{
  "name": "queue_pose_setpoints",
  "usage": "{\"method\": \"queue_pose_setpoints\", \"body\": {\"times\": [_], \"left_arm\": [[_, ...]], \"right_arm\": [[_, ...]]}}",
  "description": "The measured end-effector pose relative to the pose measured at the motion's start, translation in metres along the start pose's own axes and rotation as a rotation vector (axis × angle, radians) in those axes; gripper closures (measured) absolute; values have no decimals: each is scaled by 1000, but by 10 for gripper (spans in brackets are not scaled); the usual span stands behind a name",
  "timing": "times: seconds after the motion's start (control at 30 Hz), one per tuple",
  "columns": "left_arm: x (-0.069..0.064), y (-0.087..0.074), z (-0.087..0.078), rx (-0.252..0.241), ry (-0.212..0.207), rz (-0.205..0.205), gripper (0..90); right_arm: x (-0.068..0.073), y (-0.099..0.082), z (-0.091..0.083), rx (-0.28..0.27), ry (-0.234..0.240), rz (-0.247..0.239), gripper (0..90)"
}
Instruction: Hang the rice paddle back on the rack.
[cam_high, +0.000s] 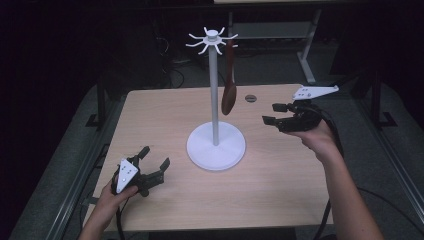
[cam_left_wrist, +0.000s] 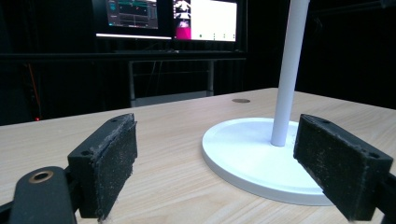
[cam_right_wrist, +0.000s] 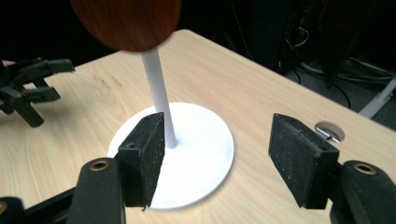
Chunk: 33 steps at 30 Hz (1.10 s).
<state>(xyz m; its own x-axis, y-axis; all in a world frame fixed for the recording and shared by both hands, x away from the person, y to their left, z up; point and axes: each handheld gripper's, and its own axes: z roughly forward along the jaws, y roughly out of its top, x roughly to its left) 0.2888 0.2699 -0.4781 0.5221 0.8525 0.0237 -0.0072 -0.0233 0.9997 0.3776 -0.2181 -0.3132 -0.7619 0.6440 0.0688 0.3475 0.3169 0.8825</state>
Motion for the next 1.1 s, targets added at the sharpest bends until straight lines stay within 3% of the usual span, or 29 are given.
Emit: {"method": "queue_pose_setpoints", "body": {"times": [0.47,0.67,1.1], "left_arm": [[-1,0,0,-3,2,-9,129],[-1,0,0,-3,1,-8,129],[0,0,-1,4,-1,-1,129]], "right_arm": [[-4,-51,5,90,-63,40,298],[-6,-81,6,126,-96,69,263],[-7,-118,0,156,-140,98,160]]}}
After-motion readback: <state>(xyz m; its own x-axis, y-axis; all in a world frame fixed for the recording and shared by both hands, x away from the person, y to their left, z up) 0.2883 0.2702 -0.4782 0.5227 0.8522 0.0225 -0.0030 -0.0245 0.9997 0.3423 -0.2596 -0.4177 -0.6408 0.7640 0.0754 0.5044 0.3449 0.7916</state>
